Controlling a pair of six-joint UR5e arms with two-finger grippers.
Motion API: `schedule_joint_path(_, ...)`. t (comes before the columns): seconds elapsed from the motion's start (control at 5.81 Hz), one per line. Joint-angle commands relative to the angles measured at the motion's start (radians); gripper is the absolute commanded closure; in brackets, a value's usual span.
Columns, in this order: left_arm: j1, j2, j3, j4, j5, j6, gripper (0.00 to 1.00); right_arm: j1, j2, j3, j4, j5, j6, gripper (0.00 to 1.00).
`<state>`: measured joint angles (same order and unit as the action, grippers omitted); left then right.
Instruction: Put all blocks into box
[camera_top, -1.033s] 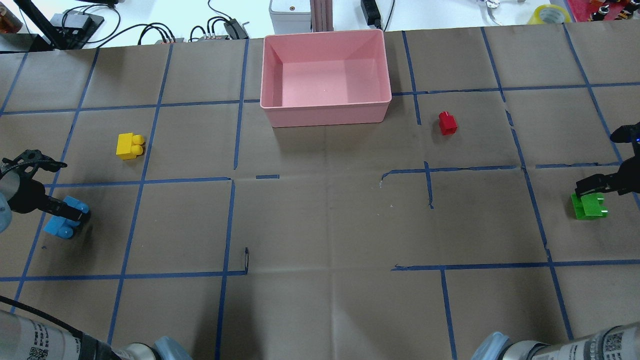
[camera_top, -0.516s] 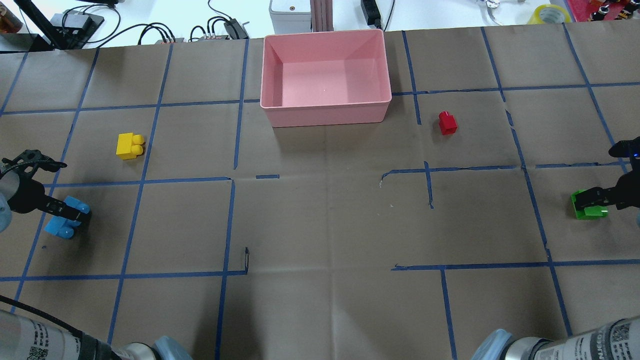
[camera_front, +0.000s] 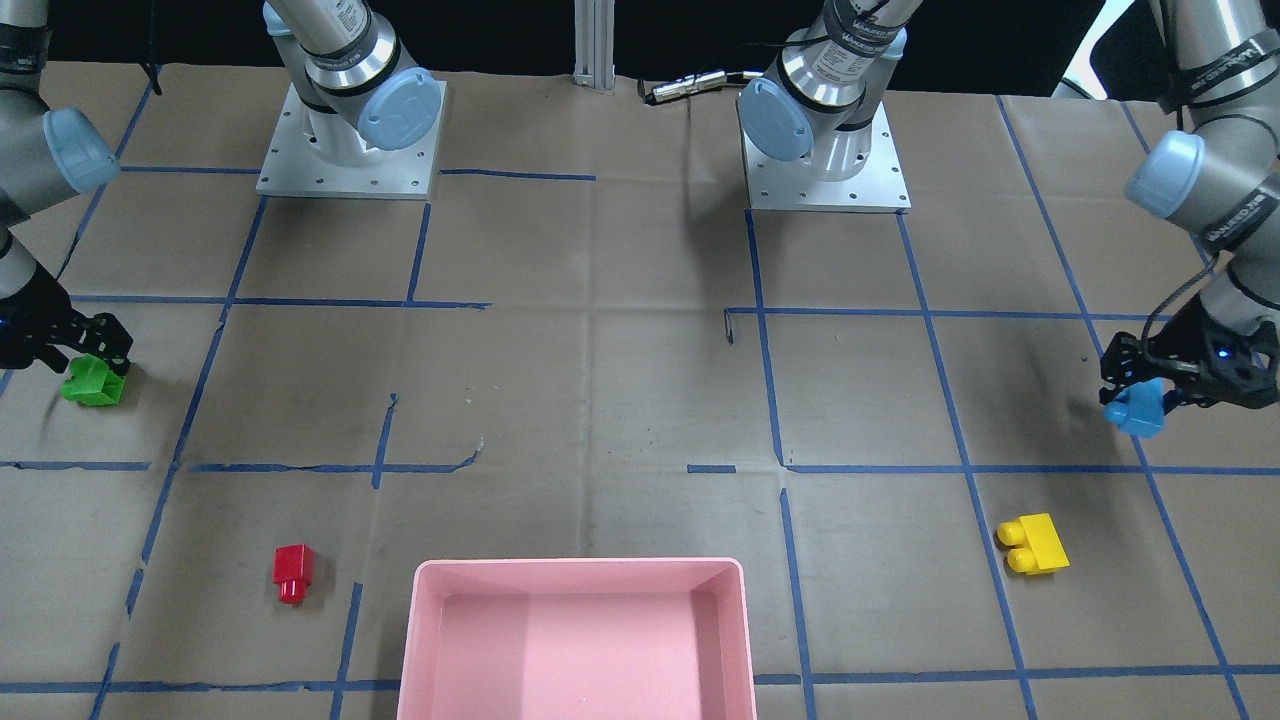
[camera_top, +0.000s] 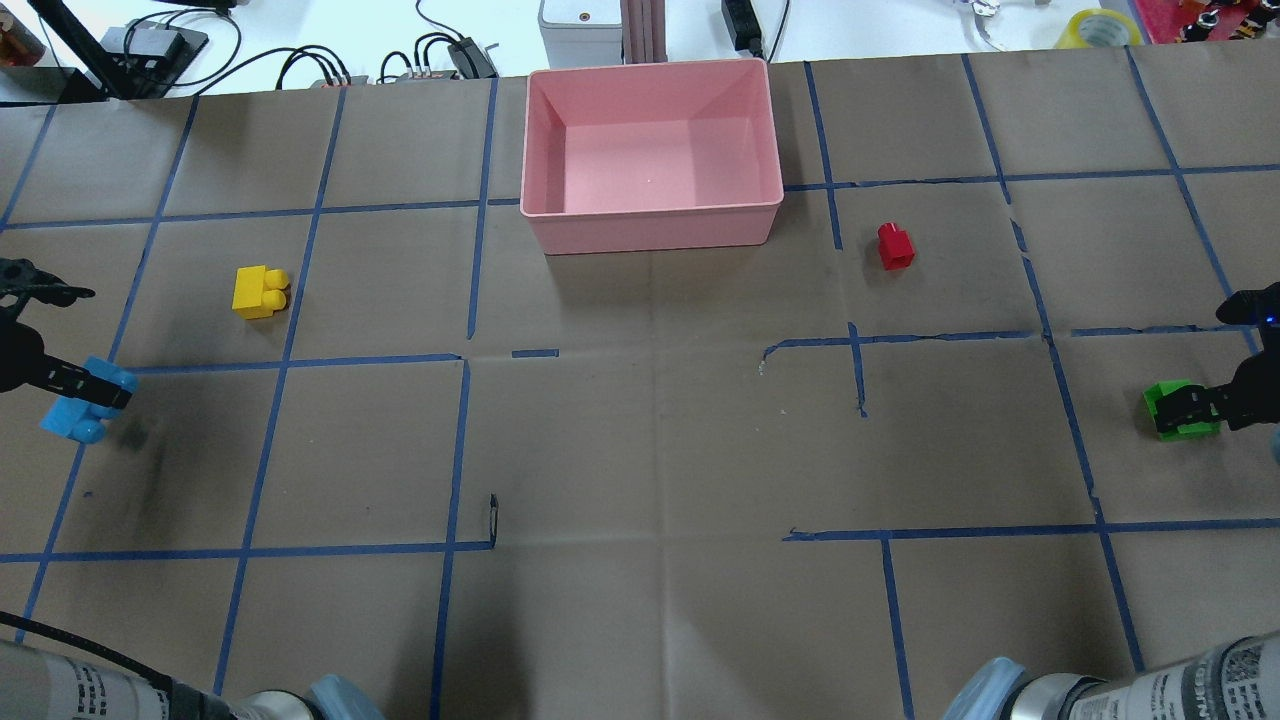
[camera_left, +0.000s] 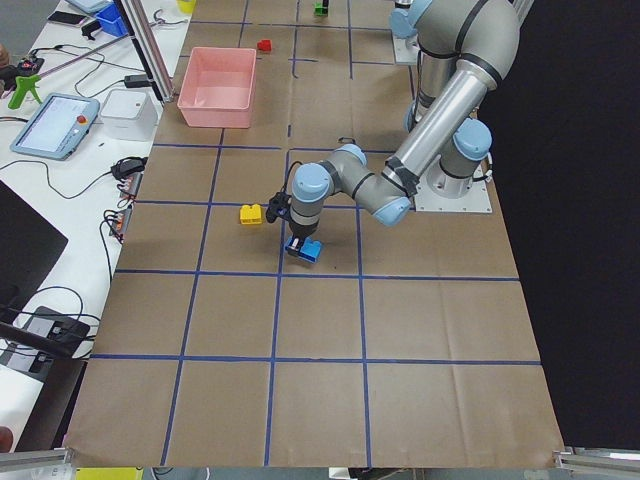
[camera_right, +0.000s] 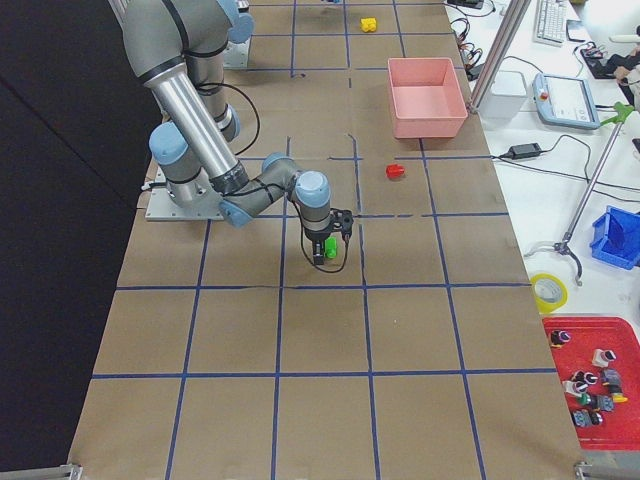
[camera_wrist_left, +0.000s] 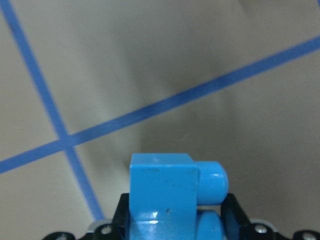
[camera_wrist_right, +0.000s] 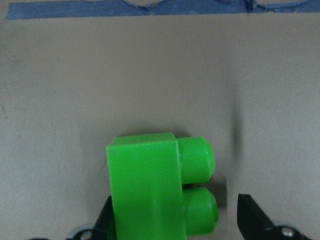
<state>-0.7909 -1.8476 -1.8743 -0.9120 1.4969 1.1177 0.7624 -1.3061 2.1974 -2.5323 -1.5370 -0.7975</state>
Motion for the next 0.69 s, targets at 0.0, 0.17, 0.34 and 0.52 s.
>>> schedule_joint_path(0.0,-0.048,0.027,0.264,-0.368,0.006,-0.164,0.81,0.0,-0.002,-0.001,0.004,-0.002,-0.035,0.87)
schedule_joint_path(0.17,-0.098,0.025,0.408,-0.551,0.006,-0.281,0.81,0.001,-0.013,-0.01,0.01,0.0,-0.051,0.92)
schedule_joint_path(0.34,-0.161,0.019,0.507,-0.659,0.006,-0.4,0.81,0.009,-0.06,-0.045,0.021,-0.012,-0.068,0.93)
schedule_joint_path(0.52,-0.235,0.01,0.564,-0.695,0.003,-0.529,0.81,0.026,-0.123,-0.091,0.106,-0.041,-0.068,0.93)
